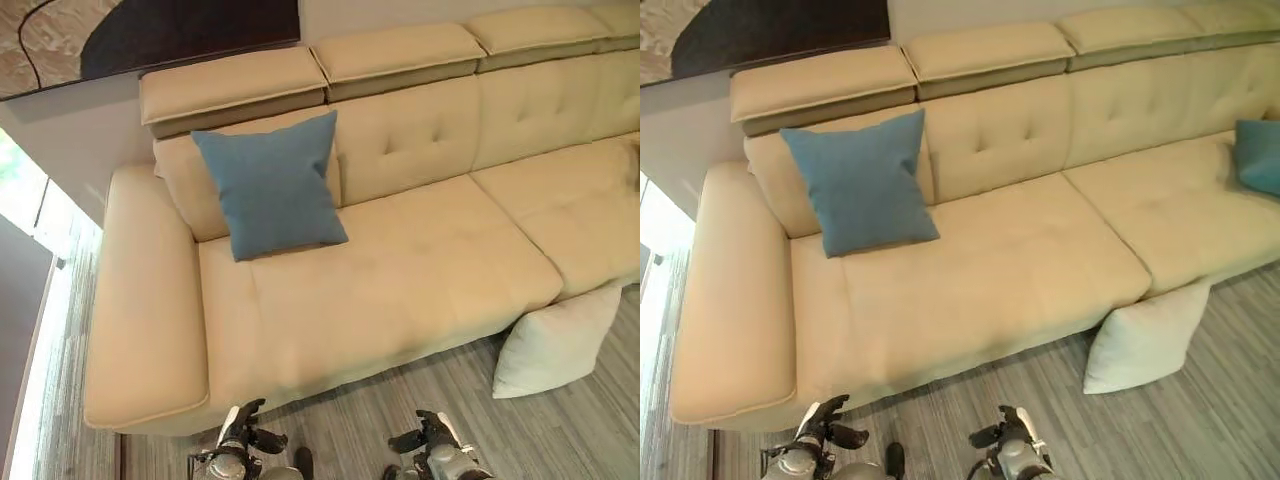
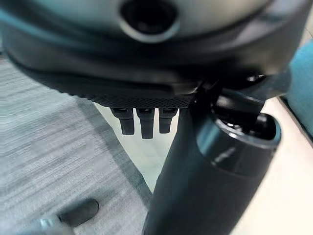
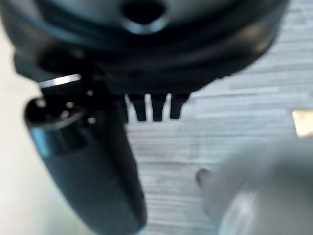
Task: Pick up all the scattered cushions and arrange them neatly on the sofa.
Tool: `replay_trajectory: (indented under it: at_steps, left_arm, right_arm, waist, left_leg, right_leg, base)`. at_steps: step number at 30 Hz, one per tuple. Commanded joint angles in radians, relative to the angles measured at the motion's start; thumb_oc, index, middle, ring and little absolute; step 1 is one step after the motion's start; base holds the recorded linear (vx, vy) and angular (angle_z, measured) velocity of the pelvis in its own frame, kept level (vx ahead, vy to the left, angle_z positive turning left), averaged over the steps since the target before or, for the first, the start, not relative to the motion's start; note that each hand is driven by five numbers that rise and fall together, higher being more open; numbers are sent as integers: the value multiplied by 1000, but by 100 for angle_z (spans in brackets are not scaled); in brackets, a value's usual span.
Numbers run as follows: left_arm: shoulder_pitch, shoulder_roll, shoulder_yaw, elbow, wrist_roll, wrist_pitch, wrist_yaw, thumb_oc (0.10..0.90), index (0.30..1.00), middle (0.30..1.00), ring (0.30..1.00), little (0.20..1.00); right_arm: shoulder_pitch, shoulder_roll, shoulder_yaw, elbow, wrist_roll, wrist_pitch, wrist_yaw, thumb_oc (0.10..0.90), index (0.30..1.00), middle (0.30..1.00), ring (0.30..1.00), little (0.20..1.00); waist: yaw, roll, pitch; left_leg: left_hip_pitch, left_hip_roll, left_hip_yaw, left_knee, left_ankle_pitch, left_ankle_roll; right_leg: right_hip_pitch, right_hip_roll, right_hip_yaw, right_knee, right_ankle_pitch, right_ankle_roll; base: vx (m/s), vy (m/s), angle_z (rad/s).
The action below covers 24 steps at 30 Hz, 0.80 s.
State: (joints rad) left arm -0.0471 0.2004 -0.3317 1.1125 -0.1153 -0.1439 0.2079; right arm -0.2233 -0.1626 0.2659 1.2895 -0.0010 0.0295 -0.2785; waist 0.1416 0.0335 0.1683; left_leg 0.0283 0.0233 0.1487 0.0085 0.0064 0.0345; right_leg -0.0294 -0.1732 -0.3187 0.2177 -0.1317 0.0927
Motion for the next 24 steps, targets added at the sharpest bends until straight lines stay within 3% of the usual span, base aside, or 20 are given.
replay_trajectory:
  at_steps: [1,13,21,24]
  left_arm:
    - [-31,-33,8,12,33,-34,-9,800,900,900,900,900]
    - [-25,-63,-21,27,70,-25,-21,800,900,900,900,900]
    - [-14,-58,-44,-4,53,-41,-19,800,900,900,900,900]
    - [-11,-68,-41,6,39,-36,-26,800,900,900,900,900]
  right_arm:
    - [-52,-42,26,13,-49,-31,-6,800,900,900,900,900]
    - [35,-99,38,19,-136,-29,-19,800,900,900,900,900]
    - [38,-261,-37,74,-174,-16,-80,800,900,900,900,900]
    - [55,-225,-39,80,-158,-19,-85,800,900,900,900,900]
  waist:
    - [19,-19,-29]
    - [-41,12,-26]
    - [-66,28,-23]
    - [-68,24,-25]
  left_leg:
    - [-70,-59,-164,-10,-65,-10]
    - [-34,-35,-180,-88,-3,-58]
    - [-18,-26,-182,-96,10,-77]
    - [-14,-23,-187,-96,11,-78]
  right_leg:
    - [42,26,21,-128,34,30]
    - [128,81,11,-291,58,2]
    - [150,94,10,-305,52,-4]
    - [158,100,8,-305,47,-11]
  base:
    - [-27,-134,-50]
    - [-9,-85,-6]
    - [3,-32,5]
    - [18,-45,5]
